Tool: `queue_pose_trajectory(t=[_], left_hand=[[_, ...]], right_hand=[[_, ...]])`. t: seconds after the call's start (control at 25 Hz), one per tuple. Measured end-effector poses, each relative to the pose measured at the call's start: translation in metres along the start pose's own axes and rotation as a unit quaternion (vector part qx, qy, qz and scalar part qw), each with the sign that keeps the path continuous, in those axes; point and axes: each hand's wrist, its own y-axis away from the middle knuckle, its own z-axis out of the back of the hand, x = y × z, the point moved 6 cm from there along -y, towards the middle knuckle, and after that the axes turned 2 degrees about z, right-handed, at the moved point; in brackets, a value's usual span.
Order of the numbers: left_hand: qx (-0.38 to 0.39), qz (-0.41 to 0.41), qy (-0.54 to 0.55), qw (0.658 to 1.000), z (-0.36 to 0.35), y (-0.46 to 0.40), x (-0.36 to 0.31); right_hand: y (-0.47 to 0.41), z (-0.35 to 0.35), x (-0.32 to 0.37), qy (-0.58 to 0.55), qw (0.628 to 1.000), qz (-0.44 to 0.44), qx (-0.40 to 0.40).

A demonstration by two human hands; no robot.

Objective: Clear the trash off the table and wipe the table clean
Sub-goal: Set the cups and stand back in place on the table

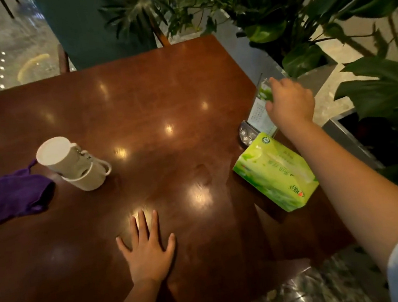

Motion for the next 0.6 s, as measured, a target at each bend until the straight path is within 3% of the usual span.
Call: queue_pose_trajectory(t=[0.24,0.44,0.6], left_hand=[[0.003,-0.003,-0.006,1.000,-0.002,0.001,0.002],[-0.005,-0.006,0.002,1.000,-0.001,0.001,0.002],[-0.016,-0.007,0.001,1.000,-0.004,0.000,0.004]], right_hand=[[-0.008,0.013,0.009,-0.028,0.997,0.033,-0.057],[-0.006,0.022,0.054,-0.050,0.985,0.145,-0.072],[-0.001,0.050,0.108,-0.106,0.952,0.272,-0.089]])
